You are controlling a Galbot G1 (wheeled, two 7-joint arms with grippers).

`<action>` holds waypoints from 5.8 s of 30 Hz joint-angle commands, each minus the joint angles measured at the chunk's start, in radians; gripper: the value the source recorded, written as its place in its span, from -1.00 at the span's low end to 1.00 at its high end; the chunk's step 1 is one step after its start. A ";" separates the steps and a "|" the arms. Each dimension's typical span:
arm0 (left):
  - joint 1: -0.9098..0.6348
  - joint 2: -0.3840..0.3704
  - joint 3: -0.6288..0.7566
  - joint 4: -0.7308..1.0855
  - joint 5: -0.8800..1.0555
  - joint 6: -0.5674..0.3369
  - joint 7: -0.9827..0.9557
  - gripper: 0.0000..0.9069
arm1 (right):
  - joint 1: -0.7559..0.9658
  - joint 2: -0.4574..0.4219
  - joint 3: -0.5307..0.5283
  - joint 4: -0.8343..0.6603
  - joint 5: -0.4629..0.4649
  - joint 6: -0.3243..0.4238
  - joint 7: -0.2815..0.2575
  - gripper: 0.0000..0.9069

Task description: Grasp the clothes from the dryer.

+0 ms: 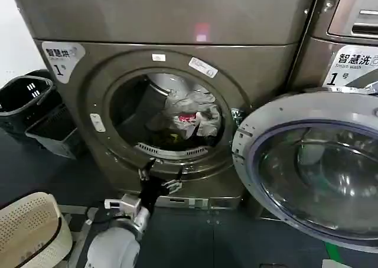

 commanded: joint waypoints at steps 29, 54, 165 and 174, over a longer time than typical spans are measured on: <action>-0.019 0.009 0.006 0.014 0.370 -0.095 0.067 1.00 | -0.024 0.006 0.035 0.016 0.002 -0.012 0.008 1.00; -0.778 0.002 0.043 0.430 1.229 -0.491 1.229 1.00 | -0.121 0.036 0.182 0.145 -0.026 -0.039 -0.055 1.00; -0.944 0.347 0.548 0.916 0.819 -0.346 1.248 -0.82 | -0.099 0.082 0.018 0.188 0.018 -0.017 -0.081 1.00; -0.947 0.343 0.544 0.915 0.814 -0.343 1.248 -0.82 | -0.097 0.078 0.016 0.181 0.017 -0.014 -0.081 1.00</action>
